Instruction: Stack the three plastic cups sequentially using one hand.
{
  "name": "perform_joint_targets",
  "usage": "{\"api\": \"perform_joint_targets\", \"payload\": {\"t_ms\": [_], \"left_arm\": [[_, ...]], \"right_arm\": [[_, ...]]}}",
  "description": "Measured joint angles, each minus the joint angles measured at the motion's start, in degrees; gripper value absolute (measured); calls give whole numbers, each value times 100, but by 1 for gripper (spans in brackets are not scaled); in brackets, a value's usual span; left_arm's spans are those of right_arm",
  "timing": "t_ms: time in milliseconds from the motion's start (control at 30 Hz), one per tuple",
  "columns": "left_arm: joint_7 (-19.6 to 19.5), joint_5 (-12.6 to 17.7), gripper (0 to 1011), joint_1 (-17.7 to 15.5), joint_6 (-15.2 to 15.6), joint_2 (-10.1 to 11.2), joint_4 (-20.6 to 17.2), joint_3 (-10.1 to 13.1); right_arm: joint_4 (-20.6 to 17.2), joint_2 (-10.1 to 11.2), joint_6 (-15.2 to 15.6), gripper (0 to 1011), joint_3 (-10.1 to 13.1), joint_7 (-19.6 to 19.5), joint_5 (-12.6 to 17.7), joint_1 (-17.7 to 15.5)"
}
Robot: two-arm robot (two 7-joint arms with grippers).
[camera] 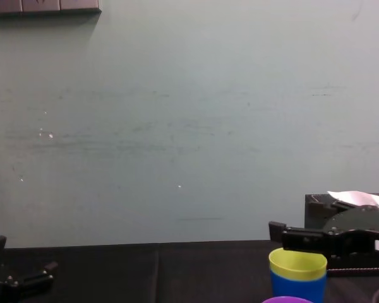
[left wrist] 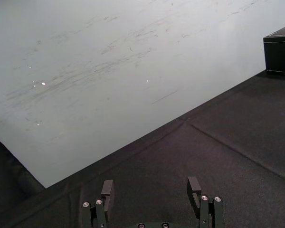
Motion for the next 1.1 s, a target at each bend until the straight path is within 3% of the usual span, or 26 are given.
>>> {"api": "perform_joint_targets", "payload": {"t_ms": [300, 567, 833, 1100], "left_arm": [[0, 0, 1011, 0, 0, 0, 0, 0], [0, 0, 1011, 0, 0, 0, 0, 0], [0, 0, 1011, 0, 0, 0, 0, 0], [0, 0, 1011, 0, 0, 0, 0, 0]], "right_arm": [[-699, 456, 223, 1004, 187, 114, 276, -517], [-1310, 915, 168, 1004, 348, 77, 314, -1312], [-1456, 1044, 12, 1004, 434, 90, 417, -1797], [-1319, 948, -144, 1004, 338, 96, 413, -1974]]}}
